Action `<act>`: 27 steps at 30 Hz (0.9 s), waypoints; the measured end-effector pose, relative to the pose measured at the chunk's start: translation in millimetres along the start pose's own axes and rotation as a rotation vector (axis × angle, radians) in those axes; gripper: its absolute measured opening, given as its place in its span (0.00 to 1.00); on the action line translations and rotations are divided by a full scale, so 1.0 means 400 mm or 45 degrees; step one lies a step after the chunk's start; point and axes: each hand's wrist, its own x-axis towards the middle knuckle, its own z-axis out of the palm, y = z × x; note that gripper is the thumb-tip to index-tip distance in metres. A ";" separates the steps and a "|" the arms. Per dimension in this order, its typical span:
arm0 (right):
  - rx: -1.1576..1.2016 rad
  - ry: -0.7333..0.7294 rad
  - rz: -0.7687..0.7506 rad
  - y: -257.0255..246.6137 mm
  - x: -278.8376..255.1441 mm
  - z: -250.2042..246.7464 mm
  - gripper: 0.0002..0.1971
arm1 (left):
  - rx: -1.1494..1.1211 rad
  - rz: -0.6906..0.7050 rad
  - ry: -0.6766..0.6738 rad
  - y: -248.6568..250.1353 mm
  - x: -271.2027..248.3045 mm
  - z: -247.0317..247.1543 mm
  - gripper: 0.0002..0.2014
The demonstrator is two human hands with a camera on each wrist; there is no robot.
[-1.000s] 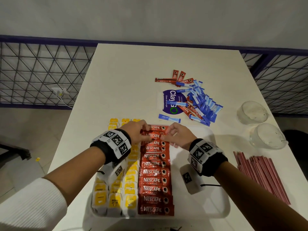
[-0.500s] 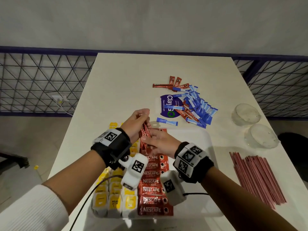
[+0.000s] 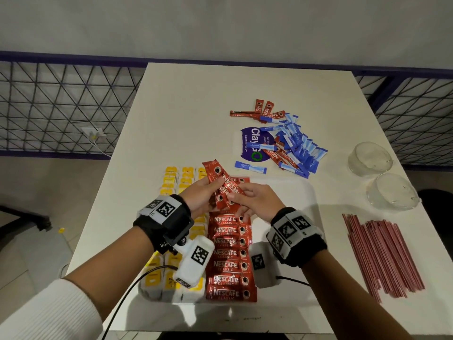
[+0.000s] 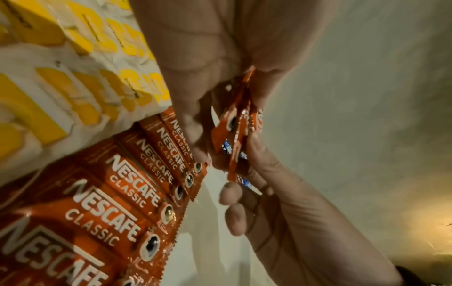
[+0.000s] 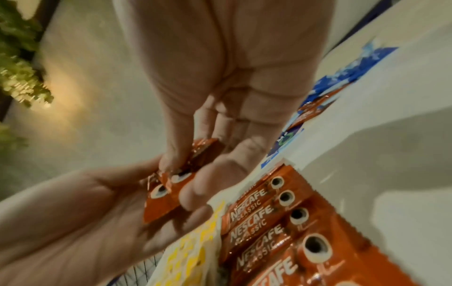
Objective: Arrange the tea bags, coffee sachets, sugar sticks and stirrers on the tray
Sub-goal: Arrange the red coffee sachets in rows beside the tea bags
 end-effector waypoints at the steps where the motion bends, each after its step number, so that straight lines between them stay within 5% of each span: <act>1: 0.048 -0.005 0.006 0.001 -0.005 -0.001 0.13 | 0.002 -0.006 0.014 -0.002 -0.001 0.000 0.12; 7: -0.018 0.086 0.019 0.011 -0.017 -0.016 0.16 | 0.144 0.020 0.032 -0.003 -0.004 0.013 0.15; 10: -0.053 0.108 -0.004 0.010 -0.028 -0.021 0.09 | 0.317 0.038 0.035 -0.007 0.000 0.009 0.18; 19: 0.114 0.034 0.052 0.009 -0.023 -0.009 0.08 | 0.672 0.273 -0.028 -0.002 -0.007 0.024 0.08; 24: 0.355 0.149 0.006 0.028 -0.016 -0.017 0.06 | 0.779 0.213 -0.005 -0.014 0.008 0.006 0.06; 27: 0.353 0.111 0.011 0.028 -0.015 -0.022 0.15 | 0.813 0.174 -0.011 -0.023 0.012 -0.003 0.06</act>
